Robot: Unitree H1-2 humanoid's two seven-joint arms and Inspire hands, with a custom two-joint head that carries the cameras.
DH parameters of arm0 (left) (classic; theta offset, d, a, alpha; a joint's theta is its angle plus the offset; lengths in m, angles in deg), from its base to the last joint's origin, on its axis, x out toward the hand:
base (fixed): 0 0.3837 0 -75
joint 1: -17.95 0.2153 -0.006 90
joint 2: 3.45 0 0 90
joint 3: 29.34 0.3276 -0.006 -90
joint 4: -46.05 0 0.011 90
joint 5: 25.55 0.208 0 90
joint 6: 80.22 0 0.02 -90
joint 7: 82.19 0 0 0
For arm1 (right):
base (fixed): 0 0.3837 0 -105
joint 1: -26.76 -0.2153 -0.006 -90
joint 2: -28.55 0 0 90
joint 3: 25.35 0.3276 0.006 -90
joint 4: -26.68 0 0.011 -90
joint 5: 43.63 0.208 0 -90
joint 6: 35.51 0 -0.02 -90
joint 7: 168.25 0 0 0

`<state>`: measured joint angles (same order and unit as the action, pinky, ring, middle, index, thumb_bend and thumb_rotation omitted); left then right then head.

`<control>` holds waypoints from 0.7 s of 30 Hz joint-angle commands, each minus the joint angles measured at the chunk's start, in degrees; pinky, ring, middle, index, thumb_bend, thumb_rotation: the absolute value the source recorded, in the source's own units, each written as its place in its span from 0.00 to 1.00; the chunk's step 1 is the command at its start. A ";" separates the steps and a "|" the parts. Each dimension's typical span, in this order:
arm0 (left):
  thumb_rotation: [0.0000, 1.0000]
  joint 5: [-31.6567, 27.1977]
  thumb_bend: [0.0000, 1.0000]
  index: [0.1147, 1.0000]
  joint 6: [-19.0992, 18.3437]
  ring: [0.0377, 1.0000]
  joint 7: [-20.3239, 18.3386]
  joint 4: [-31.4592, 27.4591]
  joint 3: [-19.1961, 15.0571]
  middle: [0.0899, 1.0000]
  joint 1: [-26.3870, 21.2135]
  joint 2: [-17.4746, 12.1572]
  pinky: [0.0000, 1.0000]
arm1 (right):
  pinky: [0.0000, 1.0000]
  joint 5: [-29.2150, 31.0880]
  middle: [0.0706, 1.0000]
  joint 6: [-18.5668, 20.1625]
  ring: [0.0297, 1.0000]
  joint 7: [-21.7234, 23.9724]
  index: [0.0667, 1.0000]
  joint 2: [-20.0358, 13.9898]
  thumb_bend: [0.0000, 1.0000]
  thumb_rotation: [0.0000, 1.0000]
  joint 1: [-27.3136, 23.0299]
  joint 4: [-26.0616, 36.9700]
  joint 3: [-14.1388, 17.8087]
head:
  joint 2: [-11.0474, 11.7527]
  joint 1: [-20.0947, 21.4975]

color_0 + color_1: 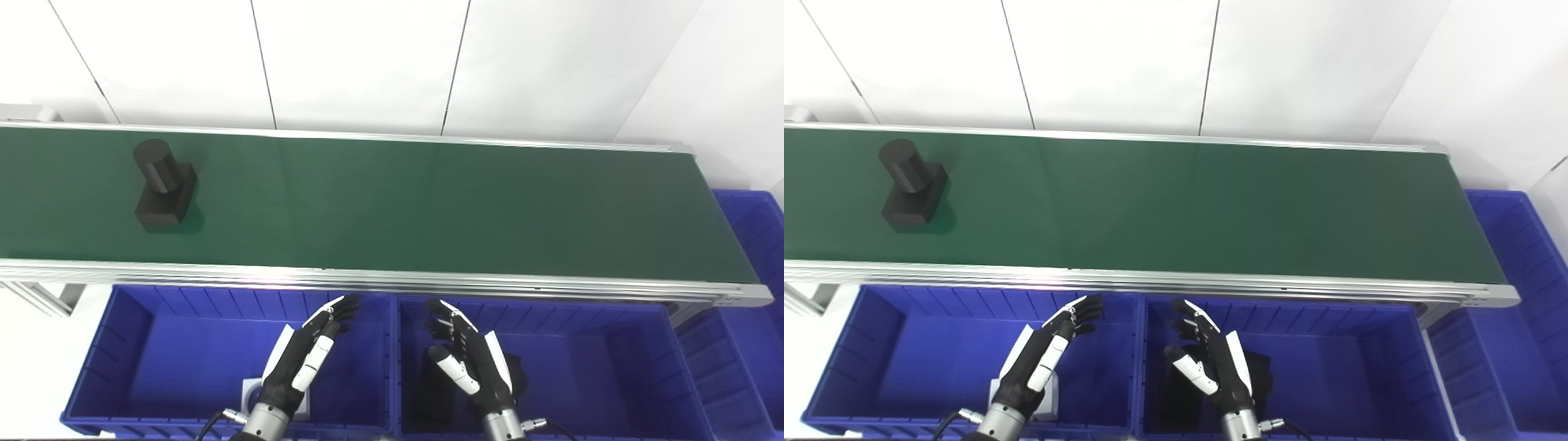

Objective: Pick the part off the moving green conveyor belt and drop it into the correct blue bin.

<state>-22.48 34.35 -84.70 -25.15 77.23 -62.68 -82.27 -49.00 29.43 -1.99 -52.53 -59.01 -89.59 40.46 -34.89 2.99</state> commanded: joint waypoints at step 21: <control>0.96 0.70 0.56 0.80 2.36 0.83 3.14 5.21 1.70 0.82 -3.79 0.92 0.78 | 0.72 2.33 0.82 -1.86 0.76 2.17 0.81 0.17 0.87 0.83 -2.37 -4.33 2.45 | 7.37 -5.55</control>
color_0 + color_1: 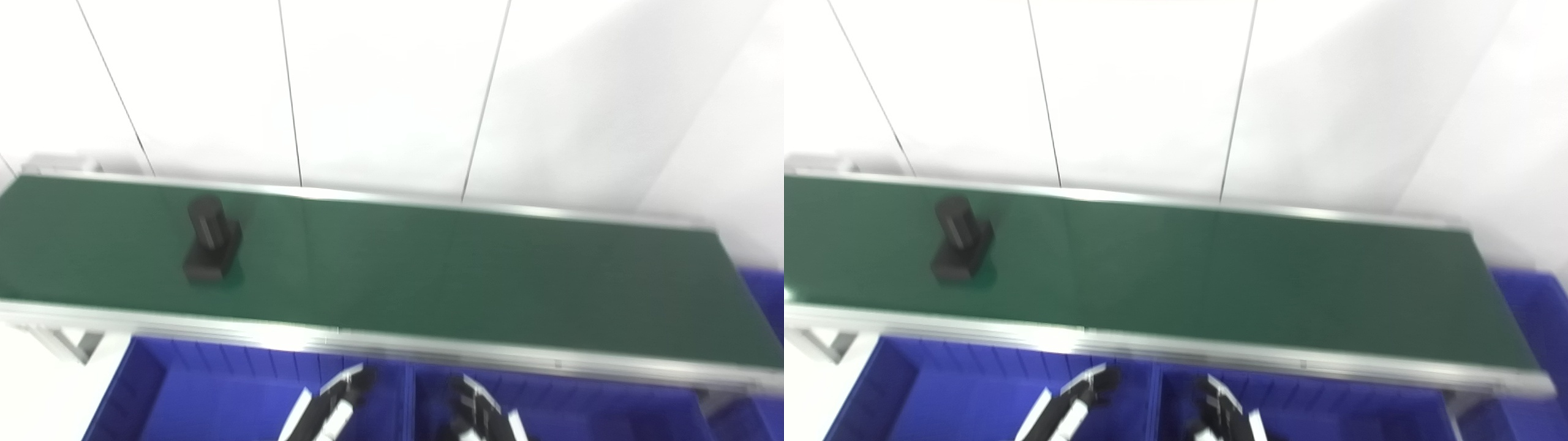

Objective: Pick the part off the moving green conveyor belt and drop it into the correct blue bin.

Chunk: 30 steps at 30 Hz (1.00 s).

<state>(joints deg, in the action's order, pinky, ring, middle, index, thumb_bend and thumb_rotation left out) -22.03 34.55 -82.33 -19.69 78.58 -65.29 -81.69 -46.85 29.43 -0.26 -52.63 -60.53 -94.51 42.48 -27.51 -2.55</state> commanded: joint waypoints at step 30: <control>0.91 -0.25 0.49 0.78 2.15 0.82 0.86 2.65 0.34 0.82 -2.72 0.80 0.75 | 0.69 5.73 0.81 -1.86 0.76 16.82 0.80 3.61 0.93 0.85 5.54 28.70 7.17 | 2.91 -0.01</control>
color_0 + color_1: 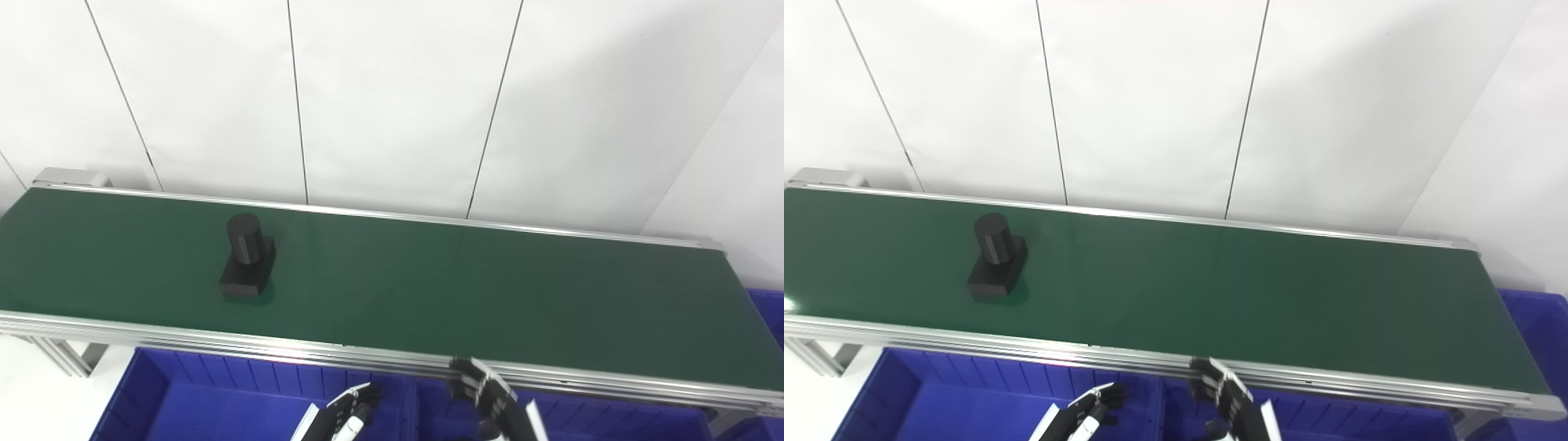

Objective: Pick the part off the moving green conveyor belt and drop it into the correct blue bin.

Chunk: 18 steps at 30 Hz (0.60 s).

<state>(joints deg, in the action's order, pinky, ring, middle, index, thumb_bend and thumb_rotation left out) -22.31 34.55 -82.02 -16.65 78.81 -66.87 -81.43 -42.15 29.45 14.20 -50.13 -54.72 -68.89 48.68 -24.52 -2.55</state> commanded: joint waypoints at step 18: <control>0.87 -0.19 0.49 0.79 2.16 0.82 -0.28 2.30 -0.77 0.82 -2.98 1.31 0.74 | 0.74 6.85 0.81 -1.89 0.78 25.84 0.82 12.43 0.90 0.84 -14.58 1.06 24.05 | 1.64 -0.59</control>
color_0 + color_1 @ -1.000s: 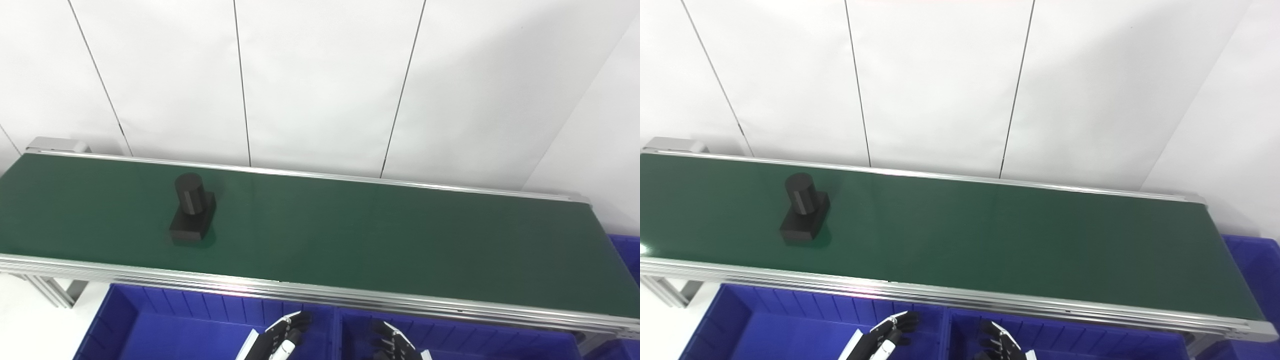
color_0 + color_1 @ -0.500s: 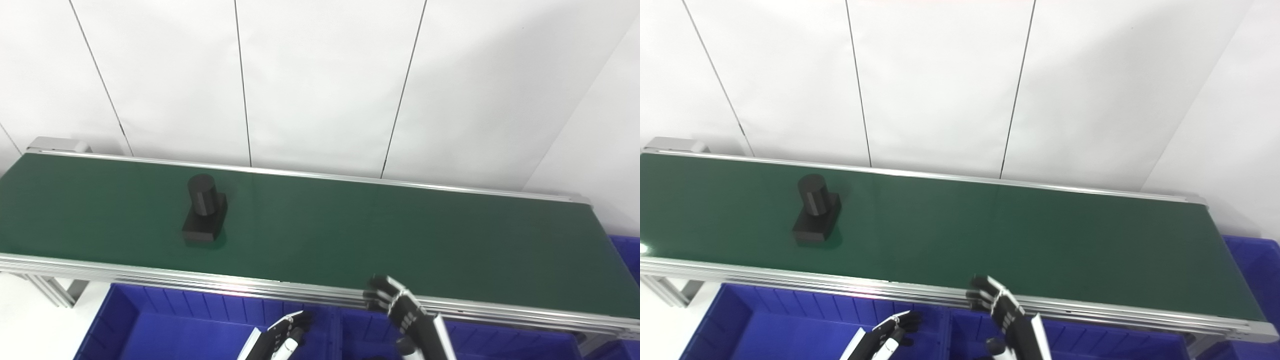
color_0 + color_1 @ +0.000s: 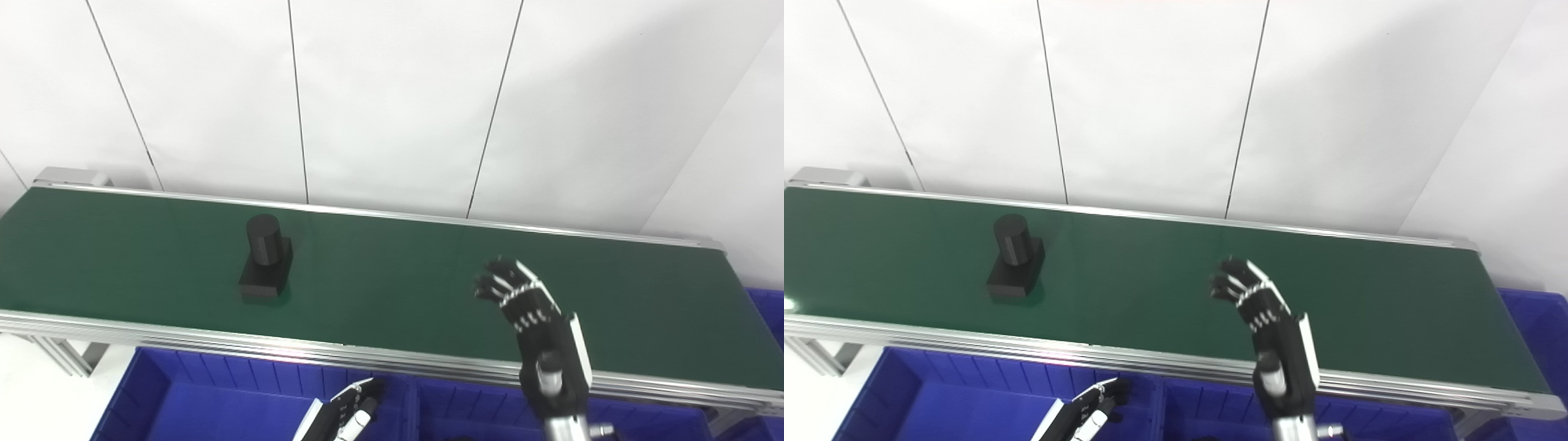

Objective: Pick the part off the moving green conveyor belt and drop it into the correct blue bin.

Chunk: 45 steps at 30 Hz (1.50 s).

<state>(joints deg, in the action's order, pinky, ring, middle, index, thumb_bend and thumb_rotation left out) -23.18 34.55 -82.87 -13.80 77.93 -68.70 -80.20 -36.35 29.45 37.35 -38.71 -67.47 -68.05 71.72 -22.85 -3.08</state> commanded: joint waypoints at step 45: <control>0.90 1.33 0.52 0.76 2.15 0.80 2.46 -3.00 2.76 0.80 1.83 -1.21 0.73 | 0.71 -14.28 0.83 -1.88 0.77 -39.61 0.84 -13.68 0.90 0.74 -26.15 -32.35 -28.47 | 1.38 -0.30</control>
<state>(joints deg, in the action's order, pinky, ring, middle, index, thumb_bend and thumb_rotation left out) -21.37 34.56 -80.86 -15.14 80.66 -66.83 -81.57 -50.72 29.42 -0.99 -52.20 -91.65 -101.66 43.38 -21.36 -2.90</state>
